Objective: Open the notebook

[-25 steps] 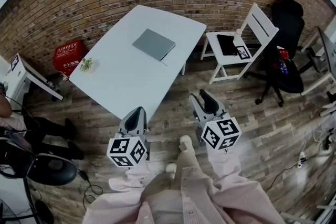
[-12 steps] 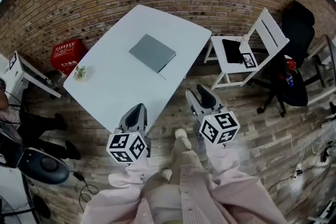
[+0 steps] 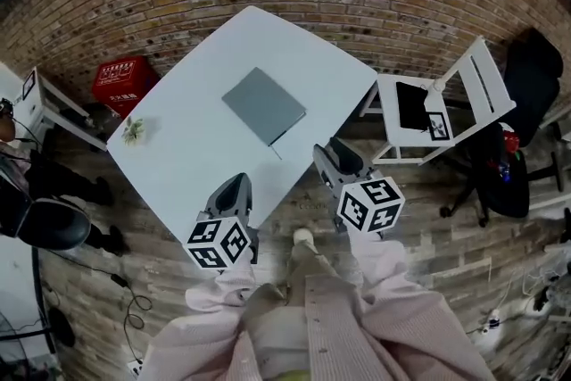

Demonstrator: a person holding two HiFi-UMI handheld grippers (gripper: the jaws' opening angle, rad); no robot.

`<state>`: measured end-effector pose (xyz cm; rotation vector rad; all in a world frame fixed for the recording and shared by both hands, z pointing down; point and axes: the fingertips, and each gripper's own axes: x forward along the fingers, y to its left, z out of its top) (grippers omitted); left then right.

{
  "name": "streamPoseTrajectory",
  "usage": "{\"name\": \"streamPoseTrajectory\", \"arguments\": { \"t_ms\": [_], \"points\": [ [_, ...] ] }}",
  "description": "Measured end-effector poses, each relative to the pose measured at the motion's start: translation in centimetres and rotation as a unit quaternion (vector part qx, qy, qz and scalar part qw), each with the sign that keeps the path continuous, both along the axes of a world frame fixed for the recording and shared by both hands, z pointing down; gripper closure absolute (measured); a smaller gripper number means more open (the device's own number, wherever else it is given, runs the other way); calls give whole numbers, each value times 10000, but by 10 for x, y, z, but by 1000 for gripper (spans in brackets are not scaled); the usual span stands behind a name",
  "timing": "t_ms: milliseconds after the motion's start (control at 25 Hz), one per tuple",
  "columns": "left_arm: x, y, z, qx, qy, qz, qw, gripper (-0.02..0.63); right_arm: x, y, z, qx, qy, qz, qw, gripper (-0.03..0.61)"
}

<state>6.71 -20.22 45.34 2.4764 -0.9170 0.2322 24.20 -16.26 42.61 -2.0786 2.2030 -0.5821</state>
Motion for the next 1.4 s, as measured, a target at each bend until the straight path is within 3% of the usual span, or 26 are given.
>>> {"name": "streamPoseTrajectory", "arguments": {
  "t_ms": [640, 1080, 1400],
  "points": [
    [37, -58, 34, -439, -151, -599, 9971, 620, 47, -83, 50, -600, -222, -579, 9963, 430],
    [50, -93, 62, -783, -231, -635, 9946, 620, 62, -137, 100, -1267, -64, -596, 9901, 431],
    [52, -112, 88, -1073, -302, -557, 9922, 620, 59, -165, 142, -1934, -80, -647, 9790, 431]
  ]
}}
